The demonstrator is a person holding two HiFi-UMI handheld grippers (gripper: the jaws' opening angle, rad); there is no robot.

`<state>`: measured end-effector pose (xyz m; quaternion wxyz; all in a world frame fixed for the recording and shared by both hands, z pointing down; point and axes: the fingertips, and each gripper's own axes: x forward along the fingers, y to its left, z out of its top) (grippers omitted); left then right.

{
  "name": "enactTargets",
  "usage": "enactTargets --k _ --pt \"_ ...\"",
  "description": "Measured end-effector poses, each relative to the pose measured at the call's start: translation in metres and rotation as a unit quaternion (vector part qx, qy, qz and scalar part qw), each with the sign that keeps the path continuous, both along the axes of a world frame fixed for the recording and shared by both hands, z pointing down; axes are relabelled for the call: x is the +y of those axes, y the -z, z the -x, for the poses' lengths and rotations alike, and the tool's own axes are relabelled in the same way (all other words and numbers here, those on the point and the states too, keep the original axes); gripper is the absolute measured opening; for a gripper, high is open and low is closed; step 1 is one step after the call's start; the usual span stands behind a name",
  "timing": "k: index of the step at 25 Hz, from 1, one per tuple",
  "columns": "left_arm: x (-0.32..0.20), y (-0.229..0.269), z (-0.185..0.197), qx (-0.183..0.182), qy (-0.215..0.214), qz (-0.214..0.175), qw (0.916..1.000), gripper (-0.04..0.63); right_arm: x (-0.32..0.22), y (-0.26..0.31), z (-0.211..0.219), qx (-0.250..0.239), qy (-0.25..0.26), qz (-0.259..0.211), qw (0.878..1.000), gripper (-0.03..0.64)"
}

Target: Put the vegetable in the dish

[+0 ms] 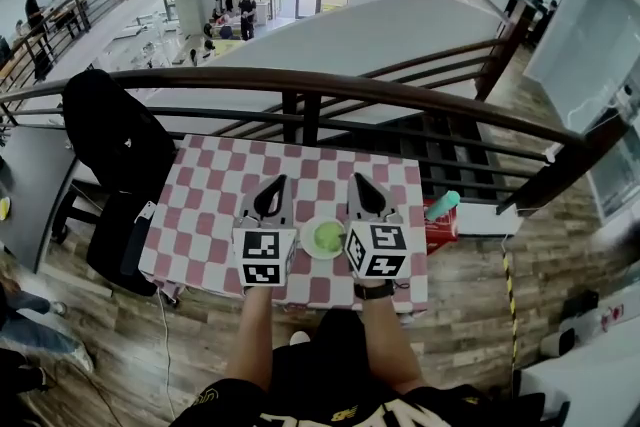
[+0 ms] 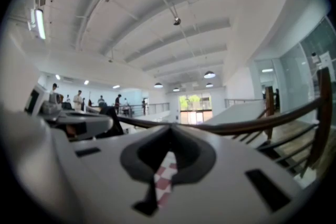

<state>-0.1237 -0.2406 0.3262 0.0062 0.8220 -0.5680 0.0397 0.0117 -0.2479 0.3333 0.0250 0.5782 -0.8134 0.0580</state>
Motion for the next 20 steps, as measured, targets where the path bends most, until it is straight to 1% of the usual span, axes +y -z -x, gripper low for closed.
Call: enactTargets --k 4,10,16,20 --pt "0.0 -0.003 0.005 0.003 -0.001 0.007 1.0 0.018 0.002 0.005 -0.004 -0.002 -0.006 -0.008 1.0 0.015" --pt "0.002 -0.003 0.008 0.002 -0.002 0.005 1.0 0.018 0.003 0.009 -0.002 0.0 -0.007 -0.02 1.0 0.015" --pt "-0.002 0.0 0.009 -0.009 0.007 -0.006 0.9999 0.018 0.0 0.008 0.01 0.006 0.008 -0.024 1.0 0.015" --pt "-0.011 0.001 0.019 -0.003 0.019 -0.009 0.9998 0.018 -0.003 0.01 0.02 0.011 0.023 -0.03 0.999 0.015"
